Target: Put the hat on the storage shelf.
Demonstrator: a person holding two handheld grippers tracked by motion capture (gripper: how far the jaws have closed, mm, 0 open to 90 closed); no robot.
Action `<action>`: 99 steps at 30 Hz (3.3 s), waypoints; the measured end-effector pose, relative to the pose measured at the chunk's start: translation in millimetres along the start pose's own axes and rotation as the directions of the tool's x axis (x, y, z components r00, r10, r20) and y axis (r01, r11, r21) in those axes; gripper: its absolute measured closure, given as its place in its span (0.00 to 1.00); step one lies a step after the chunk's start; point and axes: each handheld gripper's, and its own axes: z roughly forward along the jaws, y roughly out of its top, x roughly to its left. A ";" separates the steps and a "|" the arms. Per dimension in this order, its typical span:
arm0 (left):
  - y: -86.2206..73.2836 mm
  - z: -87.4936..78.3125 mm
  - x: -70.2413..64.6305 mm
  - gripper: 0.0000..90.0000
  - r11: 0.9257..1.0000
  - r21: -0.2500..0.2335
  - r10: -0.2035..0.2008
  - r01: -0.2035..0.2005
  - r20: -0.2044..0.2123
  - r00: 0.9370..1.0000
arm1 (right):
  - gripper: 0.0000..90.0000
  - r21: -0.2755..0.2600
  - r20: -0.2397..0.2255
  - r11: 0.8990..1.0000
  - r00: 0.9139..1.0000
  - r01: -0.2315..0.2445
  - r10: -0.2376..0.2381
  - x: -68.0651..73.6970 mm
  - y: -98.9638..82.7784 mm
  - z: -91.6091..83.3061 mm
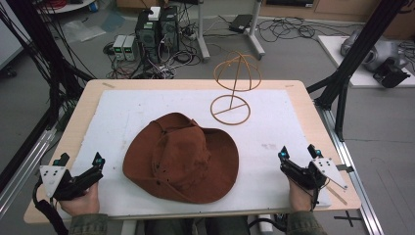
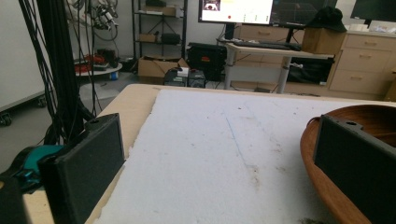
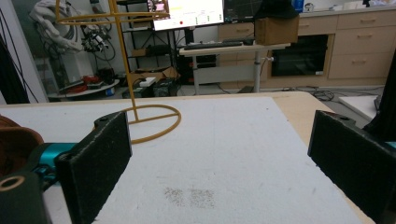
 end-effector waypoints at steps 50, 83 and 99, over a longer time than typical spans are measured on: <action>3.3 -3.4 7.0 0.03 0.999 -0.021 -0.036 0.035 -0.018 0.999 | 0.06 -0.037 -0.324 0.997 0.943 0.063 -0.071 80.8 43.4 35.1; 4.5 -3.4 15.7 0.03 0.997 -0.031 -0.077 0.077 -0.025 0.997 | 0.06 0.195 -0.806 0.837 0.570 0.511 -0.159 199.2 -6.0 79.4; 4.0 -3.1 16.8 0.03 0.996 -0.029 -0.083 0.082 -0.025 0.996 | 0.66 0.157 -0.793 0.772 0.545 0.616 -0.273 218.0 -18.9 83.0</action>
